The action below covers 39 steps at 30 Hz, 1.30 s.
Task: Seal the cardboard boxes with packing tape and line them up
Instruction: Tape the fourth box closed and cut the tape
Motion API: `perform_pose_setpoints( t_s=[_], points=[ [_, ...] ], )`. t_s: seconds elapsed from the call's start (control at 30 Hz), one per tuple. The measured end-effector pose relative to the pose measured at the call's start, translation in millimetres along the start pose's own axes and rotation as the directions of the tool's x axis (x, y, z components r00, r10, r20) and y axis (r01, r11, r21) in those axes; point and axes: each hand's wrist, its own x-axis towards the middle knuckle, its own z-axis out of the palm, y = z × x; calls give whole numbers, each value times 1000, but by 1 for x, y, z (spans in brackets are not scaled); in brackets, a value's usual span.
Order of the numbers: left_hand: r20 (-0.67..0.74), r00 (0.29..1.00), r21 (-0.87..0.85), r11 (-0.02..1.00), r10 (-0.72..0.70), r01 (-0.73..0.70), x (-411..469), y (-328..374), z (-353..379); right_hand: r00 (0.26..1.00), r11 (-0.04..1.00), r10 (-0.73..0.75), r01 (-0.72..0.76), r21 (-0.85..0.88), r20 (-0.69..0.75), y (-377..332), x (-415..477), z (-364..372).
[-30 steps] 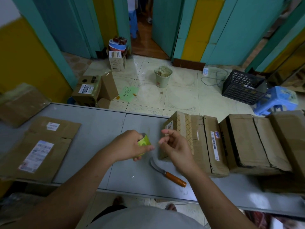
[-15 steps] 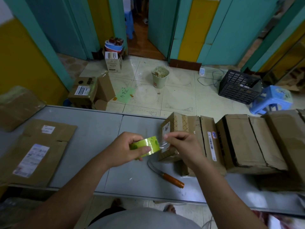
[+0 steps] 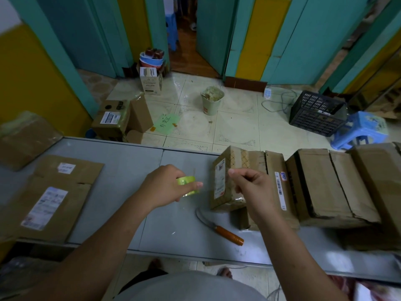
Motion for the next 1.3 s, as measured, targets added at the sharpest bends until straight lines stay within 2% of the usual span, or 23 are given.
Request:
perform_pose_setpoints(
  t_s=[0.07,0.13,0.23,0.37,0.53,0.63,0.73,0.83,0.97,1.1,1.3],
  points=[
    [58,994,-259,963,95,-77,-2,0,-4,999,999,32,-32,28,-19,5,2,-6],
    [61,980,-458,878,188,-140,-4,2,-6,997,995,71,-69,78,-31,11,3,-14],
    [32,982,-549,824,185,-137,-2,4,-4,990,984,133,-127,123,-43,17,4,-27],
    [51,985,-409,904,163,-128,3,10,6,989,981,151,-149,121,-5,24,-4,-44],
    [124,984,-93,989,129,-118,13,30,27,986,992,127,-129,-4,-107,37,-18,-64],
    [246,962,12,992,116,-123,21,48,36,979,991,119,-128,-45,-163,43,-23,-70],
    [312,939,165,965,143,-202,30,63,44,970,990,135,-143,-22,-202,49,-23,-73],
    [395,914,294,930,90,-219,38,70,50,967,985,170,-175,-8,-188,54,-20,-67],
    [464,886,347,917,16,-199,44,66,48,964,975,213,-197,107,-158,61,-16,-51],
    [477,879,353,917,-7,-184,47,57,37,967,978,203,-192,80,-154,68,-18,-34],
    [491,871,255,957,-3,-140,46,47,31,956,973,225,-210,94,-189,78,-17,-24]
  ],
)
